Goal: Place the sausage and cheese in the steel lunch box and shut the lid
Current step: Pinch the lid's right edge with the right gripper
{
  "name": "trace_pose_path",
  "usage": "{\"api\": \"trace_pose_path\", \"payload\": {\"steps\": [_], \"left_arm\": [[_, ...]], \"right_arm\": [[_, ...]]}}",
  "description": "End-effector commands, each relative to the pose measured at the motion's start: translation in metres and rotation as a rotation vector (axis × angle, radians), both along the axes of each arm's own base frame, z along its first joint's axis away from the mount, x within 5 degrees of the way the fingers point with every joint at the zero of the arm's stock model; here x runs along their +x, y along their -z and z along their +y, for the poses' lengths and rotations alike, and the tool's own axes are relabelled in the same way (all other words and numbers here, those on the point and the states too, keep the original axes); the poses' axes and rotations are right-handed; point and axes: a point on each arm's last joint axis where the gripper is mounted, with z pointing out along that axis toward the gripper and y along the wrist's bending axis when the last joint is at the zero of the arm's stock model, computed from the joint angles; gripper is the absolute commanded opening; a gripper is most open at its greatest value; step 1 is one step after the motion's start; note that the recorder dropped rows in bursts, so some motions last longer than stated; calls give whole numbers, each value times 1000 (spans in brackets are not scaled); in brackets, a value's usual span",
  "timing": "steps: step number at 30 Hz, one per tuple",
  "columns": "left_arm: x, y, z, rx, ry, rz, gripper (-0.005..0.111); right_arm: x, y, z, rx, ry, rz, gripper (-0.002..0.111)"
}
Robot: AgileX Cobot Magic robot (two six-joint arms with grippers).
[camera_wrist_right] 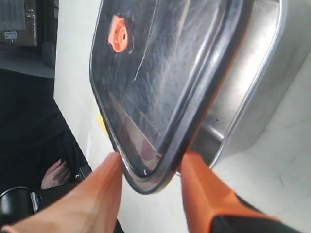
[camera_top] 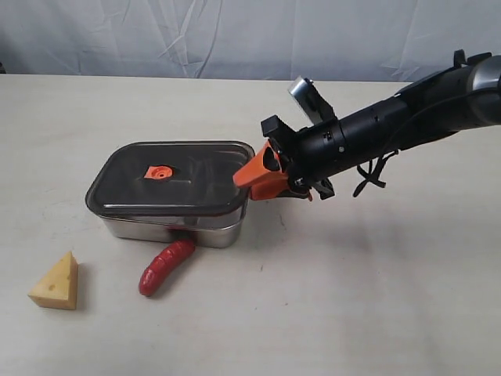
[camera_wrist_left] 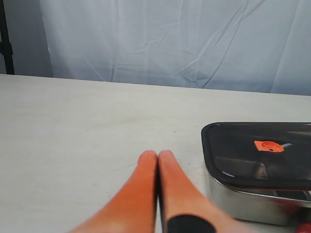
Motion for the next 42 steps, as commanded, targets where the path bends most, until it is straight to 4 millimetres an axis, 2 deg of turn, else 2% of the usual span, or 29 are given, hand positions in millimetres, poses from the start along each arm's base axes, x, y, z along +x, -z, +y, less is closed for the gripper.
{"api": "trace_pose_path", "payload": {"steps": [1, 5, 7, 11, 15, 26, 34, 42], "left_arm": [[0, 0, 0, -8, 4, -14, 0], [0, 0, 0, -8, 4, -14, 0], [0, 0, 0, -8, 4, -14, 0], [0, 0, 0, -12, 4, -14, 0], [0, 0, 0, -12, 4, -14, 0], [0, 0, 0, -12, 4, -14, 0], [0, 0, 0, -12, 4, -14, 0], [0, 0, 0, -12, 4, -14, 0]], "right_arm": [[2, 1, 2, -31, 18, -39, 40], [-6, 6, 18, -80, 2, -83, 40], [-8, 4, 20, -77, -7, -87, 40], [-9, -9, 16, -122, 15, -105, 40], [-9, -2, 7, -263, 12, -110, 40], [-8, -5, 12, -216, 68, -81, 40], [-21, -4, 31, -222, 24, -103, 40], [-20, -4, 31, -219, 41, -106, 40]]}}
